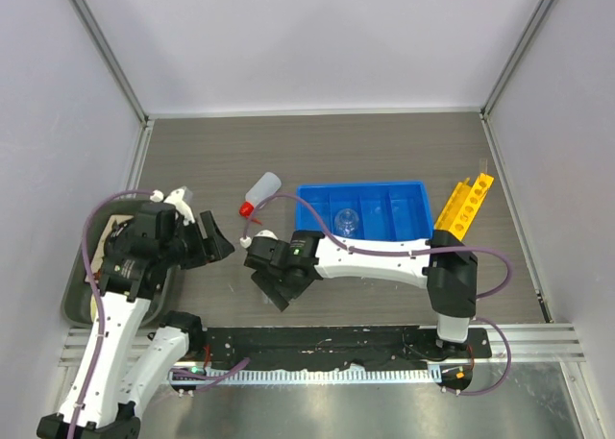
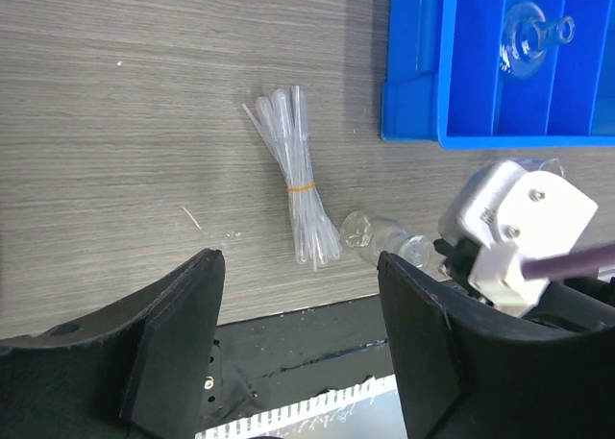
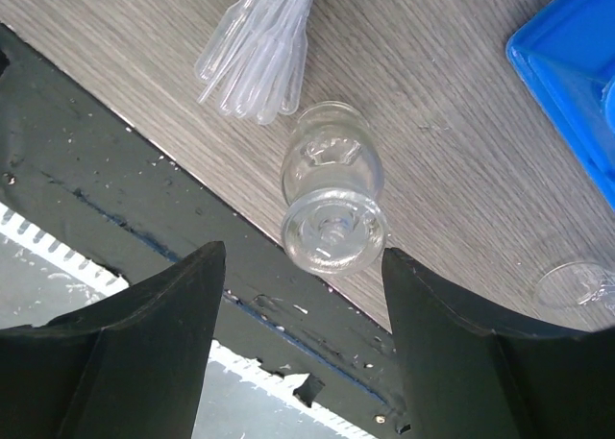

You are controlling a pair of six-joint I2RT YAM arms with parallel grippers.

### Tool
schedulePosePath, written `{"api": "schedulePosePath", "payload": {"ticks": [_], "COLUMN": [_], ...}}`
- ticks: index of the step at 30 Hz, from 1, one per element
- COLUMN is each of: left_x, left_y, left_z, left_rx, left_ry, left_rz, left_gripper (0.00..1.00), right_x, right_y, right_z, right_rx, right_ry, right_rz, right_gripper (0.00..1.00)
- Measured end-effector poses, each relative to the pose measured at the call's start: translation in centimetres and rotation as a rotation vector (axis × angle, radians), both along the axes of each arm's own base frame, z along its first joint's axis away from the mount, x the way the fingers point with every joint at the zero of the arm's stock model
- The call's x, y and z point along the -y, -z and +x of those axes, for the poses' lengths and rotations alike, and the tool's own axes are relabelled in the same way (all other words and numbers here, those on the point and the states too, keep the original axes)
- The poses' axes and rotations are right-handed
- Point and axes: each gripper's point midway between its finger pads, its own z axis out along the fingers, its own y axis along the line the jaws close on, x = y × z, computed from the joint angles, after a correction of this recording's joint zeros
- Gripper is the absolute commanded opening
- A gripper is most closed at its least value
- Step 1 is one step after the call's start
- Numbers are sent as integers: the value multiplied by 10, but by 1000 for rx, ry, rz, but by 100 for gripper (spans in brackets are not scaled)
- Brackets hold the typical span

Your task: Organize the chemistry lab equipment

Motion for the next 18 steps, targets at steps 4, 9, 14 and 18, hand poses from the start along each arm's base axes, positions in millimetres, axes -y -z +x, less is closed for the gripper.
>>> {"api": "schedulePosePath", "payload": {"ticks": [4, 9, 14, 18], "left_x": [-5, -10, -13, -15], "left_y": [-9, -19, -19, -20], "left_z": [-3, -8, -11, -12], "left_rx": [36, 74, 68, 76], "left_ry": [-43, -76, -94, -106], "left_rz": [-3, -9, -4, -3], "left_gripper": [70, 70, 71, 71], "right_x": [1, 0, -3, -3], "right_y": [6, 12, 22, 30], "right_z": [3, 8, 10, 10], "right_rx": [10, 29, 32, 29], "right_ry": [6, 12, 13, 13], "right_rz": [-20, -39, -61, -79], "right_gripper": [72, 72, 72, 72]}}
